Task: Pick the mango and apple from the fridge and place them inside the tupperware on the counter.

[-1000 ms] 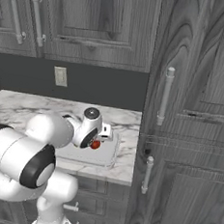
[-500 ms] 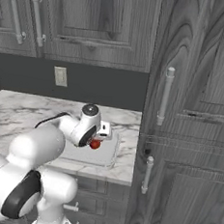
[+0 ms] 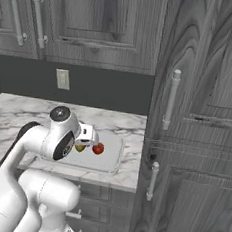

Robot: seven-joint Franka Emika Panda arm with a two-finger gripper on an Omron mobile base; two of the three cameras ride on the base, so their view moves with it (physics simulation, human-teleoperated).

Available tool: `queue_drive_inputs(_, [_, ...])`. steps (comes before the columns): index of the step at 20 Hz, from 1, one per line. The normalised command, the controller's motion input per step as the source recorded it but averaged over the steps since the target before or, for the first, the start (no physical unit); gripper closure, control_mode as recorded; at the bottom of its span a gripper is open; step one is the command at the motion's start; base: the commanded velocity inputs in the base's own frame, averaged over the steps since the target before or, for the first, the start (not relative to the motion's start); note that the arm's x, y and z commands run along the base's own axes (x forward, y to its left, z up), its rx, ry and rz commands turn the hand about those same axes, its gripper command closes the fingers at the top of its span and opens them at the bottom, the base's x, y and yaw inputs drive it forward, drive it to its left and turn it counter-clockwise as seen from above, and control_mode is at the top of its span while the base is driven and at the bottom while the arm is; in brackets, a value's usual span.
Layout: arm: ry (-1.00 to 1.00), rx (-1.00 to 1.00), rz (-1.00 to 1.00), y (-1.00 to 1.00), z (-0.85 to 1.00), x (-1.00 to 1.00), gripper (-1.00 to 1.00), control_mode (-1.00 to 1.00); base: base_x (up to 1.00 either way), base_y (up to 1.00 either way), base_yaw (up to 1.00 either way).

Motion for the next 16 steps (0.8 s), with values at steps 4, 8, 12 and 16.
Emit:
queue_drive_inputs(4, [-0.07, -0.13, 0.0, 0.44, 1.0, -0.71, -1.0, -1.0, 0.0, 0.0, 0.0])
queue_drive_inputs(8, [-0.14, -0.16, -0.01, 0.59, 1.0, -0.81, -1.0, -1.0, 0.0, 0.0, 0.0])
queue_drive_inputs(12, [-0.13, -0.14, -0.03, 0.61, 0.98, -0.75, -1.0, -1.0, 0.0, 0.0, 0.0])
queue_drive_inputs(16, [-0.19, -0.2, -0.03, 0.87, 0.41, -0.62, -1.0, -1.0, 0.0, 0.0, 0.0])
